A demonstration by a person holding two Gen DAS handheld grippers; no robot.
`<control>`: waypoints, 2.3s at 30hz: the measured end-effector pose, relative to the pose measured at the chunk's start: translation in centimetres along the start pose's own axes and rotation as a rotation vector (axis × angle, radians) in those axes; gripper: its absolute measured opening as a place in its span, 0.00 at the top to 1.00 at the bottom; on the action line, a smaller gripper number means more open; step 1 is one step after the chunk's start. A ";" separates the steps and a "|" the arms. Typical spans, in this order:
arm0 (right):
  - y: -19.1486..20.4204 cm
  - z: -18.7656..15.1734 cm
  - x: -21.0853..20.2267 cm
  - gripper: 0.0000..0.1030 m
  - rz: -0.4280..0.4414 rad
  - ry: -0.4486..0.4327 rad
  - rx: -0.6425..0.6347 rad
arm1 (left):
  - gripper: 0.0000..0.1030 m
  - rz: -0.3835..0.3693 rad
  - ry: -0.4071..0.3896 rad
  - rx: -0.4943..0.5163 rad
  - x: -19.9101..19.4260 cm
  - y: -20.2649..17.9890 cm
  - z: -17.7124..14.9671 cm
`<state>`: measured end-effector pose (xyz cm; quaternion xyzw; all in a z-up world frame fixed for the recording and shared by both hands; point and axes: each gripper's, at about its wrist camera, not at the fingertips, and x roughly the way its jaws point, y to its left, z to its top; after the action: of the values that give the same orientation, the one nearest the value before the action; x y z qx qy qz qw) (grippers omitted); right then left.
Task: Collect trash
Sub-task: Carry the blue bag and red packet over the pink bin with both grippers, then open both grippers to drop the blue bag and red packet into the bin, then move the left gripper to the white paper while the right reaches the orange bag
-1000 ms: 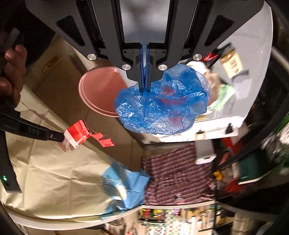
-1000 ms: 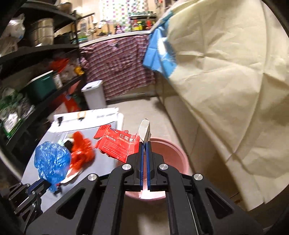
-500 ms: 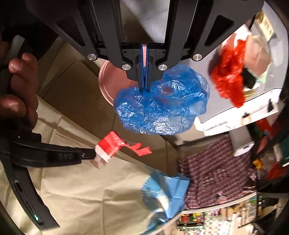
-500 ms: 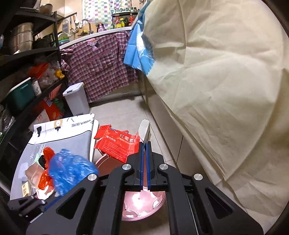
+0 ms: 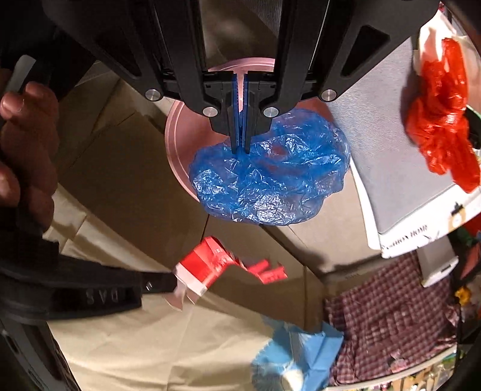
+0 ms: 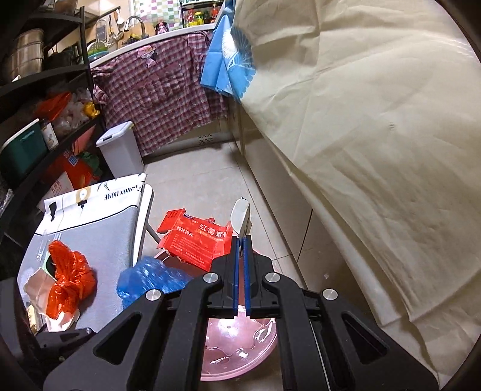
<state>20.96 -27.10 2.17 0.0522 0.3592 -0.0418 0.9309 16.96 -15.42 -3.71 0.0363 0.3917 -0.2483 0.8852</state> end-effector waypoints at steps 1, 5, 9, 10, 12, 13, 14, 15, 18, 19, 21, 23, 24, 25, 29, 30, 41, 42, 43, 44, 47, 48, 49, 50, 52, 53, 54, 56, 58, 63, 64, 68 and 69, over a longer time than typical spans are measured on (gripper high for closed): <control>0.1 0.1 0.4 0.97 -0.001 0.005 -0.002 | 0.98 -0.007 0.009 -0.004 0.2 0.0 -0.1; 0.2 0.2 1.6 0.97 0.004 0.029 -0.006 | 0.98 -0.010 0.031 -0.022 0.9 0.3 -0.2; 0.2 0.2 2.3 0.93 0.019 0.052 -0.006 | 0.94 -0.007 0.046 -0.042 1.5 0.7 -0.2; 0.1 0.2 2.5 0.89 0.016 0.059 -0.007 | 0.91 -0.008 0.050 -0.046 1.6 0.8 -0.2; -0.1 0.2 2.6 0.69 0.007 0.059 0.001 | 0.72 -0.005 0.048 -0.055 1.3 0.9 -0.4; -0.2 0.3 2.5 0.59 0.004 0.055 0.004 | 0.70 -0.001 0.044 -0.057 1.2 1.0 -0.4; -0.2 0.3 2.4 0.59 0.000 0.049 0.007 | 0.69 0.002 0.039 -0.063 0.9 1.0 -0.5; -0.3 0.3 2.3 0.59 -0.002 0.044 0.010 | 0.69 0.003 0.037 -0.067 0.8 1.2 -0.6; -0.4 0.2 2.0 0.59 0.003 0.035 0.017 | 0.69 0.008 0.027 -0.084 0.0 1.7 -0.8; -0.3 0.2 1.8 0.59 0.005 0.029 0.015 | 0.69 0.011 0.024 -0.091 -0.3 1.8 -0.9; -0.3 0.2 1.4 0.59 0.008 0.017 0.012 | 0.69 0.017 0.018 -0.101 -0.8 2.2 -1.0; -0.3 0.2 1.0 0.59 0.016 0.007 0.014 | 0.69 0.029 0.010 -0.105 -1.7 2.3 -1.1; -0.2 0.2 0.7 0.59 0.022 0.000 0.014 | 0.69 0.033 0.006 -0.107 -2.0 2.4 -1.1; -0.2 0.0 0.4 0.59 0.026 -0.009 0.012 | 0.69 0.036 0.000 -0.111 -2.3 2.6 -1.1; 0.4 -0.3 -0.8 0.59 0.041 -0.036 -0.005 | 0.69 0.056 -0.032 -0.124 -4.5 3.0 -1.1; 0.6 -0.3 -1.0 0.59 0.047 -0.041 -0.010 | 0.69 0.063 -0.043 -0.129 -5.2 3.0 -1.1; 3.6 -1.4 -4.8 0.60 0.138 -0.105 -0.049 | 0.69 0.118 -0.117 -0.171 -12.5 4.9 -3.0; 3.8 -1.6 -5.2 0.62 0.147 -0.110 -0.048 | 0.69 0.123 -0.122 -0.175 -13.1 5.3 -3.0; 4.1 -1.6 -5.5 0.63 0.155 -0.114 -0.049 | 0.69 0.129 -0.127 -0.180 -13.7 5.6 -3.1; 4.3 -1.7 -5.7 0.64 0.163 -0.116 -0.049 | 0.69 0.135 -0.131 -0.184 -14.4 6.1 -3.3; 5.5 -2.1 -6.6 0.71 0.207 -0.121 -0.052 | 0.69 0.149 -0.145 -0.201 -16.7 7.9 -3.7; 5.9 -2.2 -6.8 0.73 0.218 -0.123 -0.054 | 0.69 0.155 -0.147 -0.203 -17.2 8.3 -3.7; 6.4 -2.4 -7.1 0.75 0.232 -0.126 -0.058 | 0.69 0.162 -0.148 -0.203 -17.7 8.9 -3.7; 6.7 -2.6 -7.3 0.75 0.241 -0.128 -0.062 | 0.69 0.170 -0.148 -0.203 -18.3 9.6 -3.7; 7.9 -3.2 -7.5 0.76 0.265 -0.127 -0.076 | 0.69 0.195 -0.148 -0.205 -19.5 11.3 -3.9; 8.6 -3.5 -7.5 0.76 0.277 -0.122 -0.082 | 0.69 0.207 -0.149 -0.204 -19.9 12.0 -4.0; 9.1 -3.6 -7.4 0.76 0.285 -0.118 -0.085 | 0.69 0.227 -0.153 -0.199 -20.4 12.8 -4.1; 10.4 -4.2 -7.2 0.77 0.310 -0.105 -0.095 | 0.69 0.262 -0.165 -0.193 -21.0 14.1 -4.3; 11.7 -4.7 -7.0 0.77 0.329 -0.097 -0.107 | 0.69 0.282 -0.178 -0.228 -21.2 16.0 -4.9; 15.0 -5.9 -6.0 0.78 0.372 -0.071 -0.138 | 0.69 0.296 -0.185 -0.339 -20.1 19.2 -6.9; 15.5 -6.2 -5.6 0.78 0.378 -0.061 -0.143 | 0.69 0.301 -0.180 -0.346 -19.7 19.5 -7.4; 17.9 -7.0 -3.6 0.77 0.397 -0.026 -0.151 | 0.70 0.310 -0.157 -0.397 -17.8 21.7 -8.5; 18.3 -7.0 -3.2 0.76 0.401 -0.019 -0.148 | 0.70 0.309 -0.153 -0.401 -17.4 22.0 -8.6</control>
<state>16.07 -7.98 0.37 0.0537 0.3350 0.1701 0.9252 11.53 13.24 -0.19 -0.0996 0.3548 -0.0297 0.9292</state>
